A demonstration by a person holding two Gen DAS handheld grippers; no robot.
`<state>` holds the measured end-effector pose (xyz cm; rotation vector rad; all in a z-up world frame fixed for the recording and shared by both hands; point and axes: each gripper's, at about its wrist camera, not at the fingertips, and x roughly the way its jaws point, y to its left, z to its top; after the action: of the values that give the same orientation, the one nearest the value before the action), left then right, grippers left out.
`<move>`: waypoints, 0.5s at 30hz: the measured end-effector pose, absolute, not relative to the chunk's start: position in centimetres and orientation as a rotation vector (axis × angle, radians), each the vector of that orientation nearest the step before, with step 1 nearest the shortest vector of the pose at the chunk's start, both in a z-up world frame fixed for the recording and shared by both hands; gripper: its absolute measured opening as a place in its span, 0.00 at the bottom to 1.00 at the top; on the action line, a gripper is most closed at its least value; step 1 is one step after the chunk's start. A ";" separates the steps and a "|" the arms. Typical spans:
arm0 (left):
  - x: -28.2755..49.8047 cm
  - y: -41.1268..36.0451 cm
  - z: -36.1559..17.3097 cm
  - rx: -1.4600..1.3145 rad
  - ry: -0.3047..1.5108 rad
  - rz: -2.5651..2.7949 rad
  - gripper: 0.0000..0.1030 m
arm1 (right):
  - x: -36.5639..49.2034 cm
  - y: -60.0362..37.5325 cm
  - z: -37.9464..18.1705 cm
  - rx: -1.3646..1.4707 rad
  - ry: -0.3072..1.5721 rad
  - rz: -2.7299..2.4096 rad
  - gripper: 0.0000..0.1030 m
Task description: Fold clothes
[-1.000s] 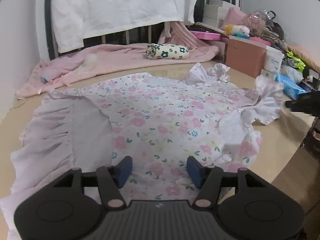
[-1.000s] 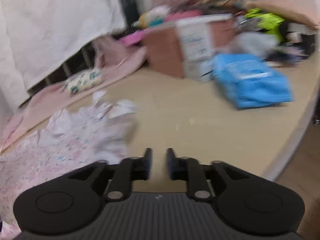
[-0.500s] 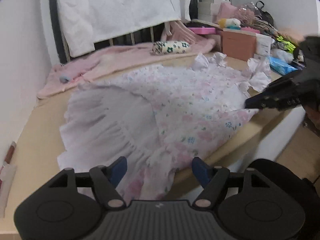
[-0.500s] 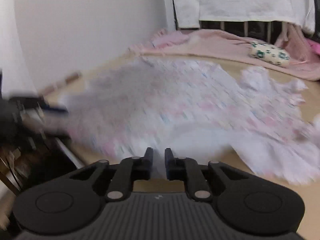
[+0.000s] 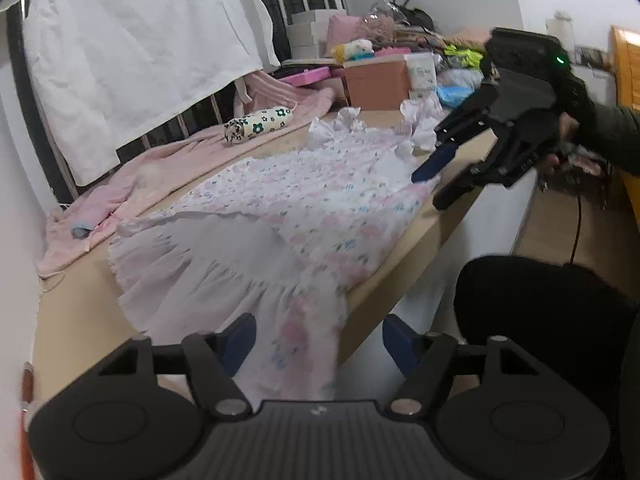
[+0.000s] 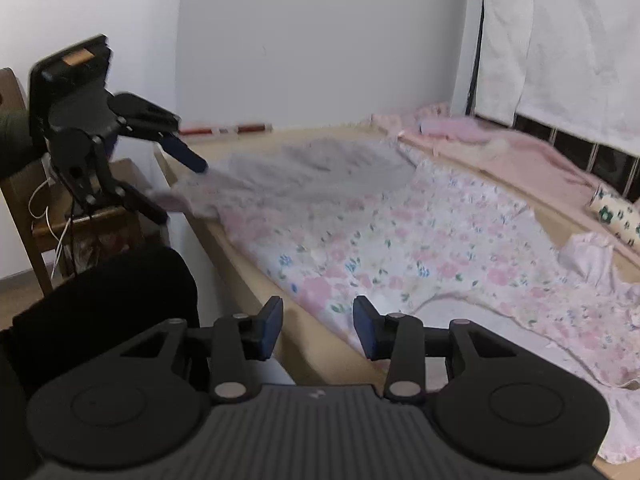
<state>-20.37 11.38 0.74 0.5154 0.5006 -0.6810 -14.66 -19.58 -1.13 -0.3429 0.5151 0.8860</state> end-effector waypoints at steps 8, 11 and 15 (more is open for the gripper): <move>-17.6 14.4 2.1 0.504 0.587 -0.733 0.01 | -13.3 -20.5 -1.7 -0.271 0.559 0.891 0.02; -17.3 15.4 3.7 0.455 0.603 -0.776 0.00 | -14.3 -21.2 -1.1 -0.256 0.573 0.940 0.00; -16.0 15.3 5.8 0.513 0.516 -0.755 0.01 | -14.7 -22.4 0.2 -0.197 0.581 0.987 0.00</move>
<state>-15.96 15.29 5.83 0.5128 0.5159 -0.7547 -14.66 -22.37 0.22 -0.1975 0.5806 0.9874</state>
